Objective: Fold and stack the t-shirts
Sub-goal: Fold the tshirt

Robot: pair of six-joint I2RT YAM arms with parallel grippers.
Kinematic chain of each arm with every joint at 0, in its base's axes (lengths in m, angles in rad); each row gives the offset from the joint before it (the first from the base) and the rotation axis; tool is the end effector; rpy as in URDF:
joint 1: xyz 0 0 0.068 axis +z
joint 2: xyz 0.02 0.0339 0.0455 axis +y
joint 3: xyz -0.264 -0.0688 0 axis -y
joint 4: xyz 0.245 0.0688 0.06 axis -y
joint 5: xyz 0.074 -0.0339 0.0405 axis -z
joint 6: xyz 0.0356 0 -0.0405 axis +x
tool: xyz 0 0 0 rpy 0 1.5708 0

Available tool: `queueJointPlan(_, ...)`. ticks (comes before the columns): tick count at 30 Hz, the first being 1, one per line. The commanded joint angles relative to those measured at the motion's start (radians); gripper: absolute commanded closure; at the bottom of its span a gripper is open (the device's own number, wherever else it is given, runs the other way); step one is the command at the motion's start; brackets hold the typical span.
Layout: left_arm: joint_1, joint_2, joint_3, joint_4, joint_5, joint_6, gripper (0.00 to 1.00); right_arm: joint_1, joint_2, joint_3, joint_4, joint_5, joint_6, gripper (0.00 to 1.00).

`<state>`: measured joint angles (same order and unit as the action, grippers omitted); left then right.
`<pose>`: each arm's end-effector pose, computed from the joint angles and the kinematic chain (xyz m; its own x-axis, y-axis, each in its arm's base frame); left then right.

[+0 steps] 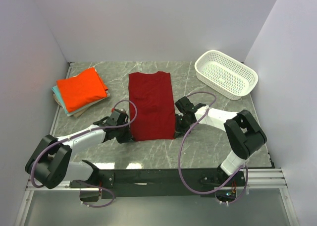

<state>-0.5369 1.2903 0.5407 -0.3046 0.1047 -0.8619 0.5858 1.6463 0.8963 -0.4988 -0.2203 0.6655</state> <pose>0.1881 -0.1163 0.1490 -0.9062 -0.3391 -0.2526 -0.2071 0.8767 -0.4341 0.2411 0.1693 0.1505 -0.9905 0.0659 -0.1209 0.0184 0.9334 0.3585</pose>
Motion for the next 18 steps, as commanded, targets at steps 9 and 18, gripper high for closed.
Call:
queueJointPlan(9, 0.008, -0.103, -0.005, -0.131, -0.077, 0.004, 1.00, 0.012, -0.029, 0.006, -0.118, 0.091, 0.003, 1.00)
queueJointPlan(18, 0.008, -0.218, 0.039, -0.217, -0.037, 0.008, 1.00, 0.029, -0.118, 0.044, -0.216, 0.104, 0.000, 1.00)
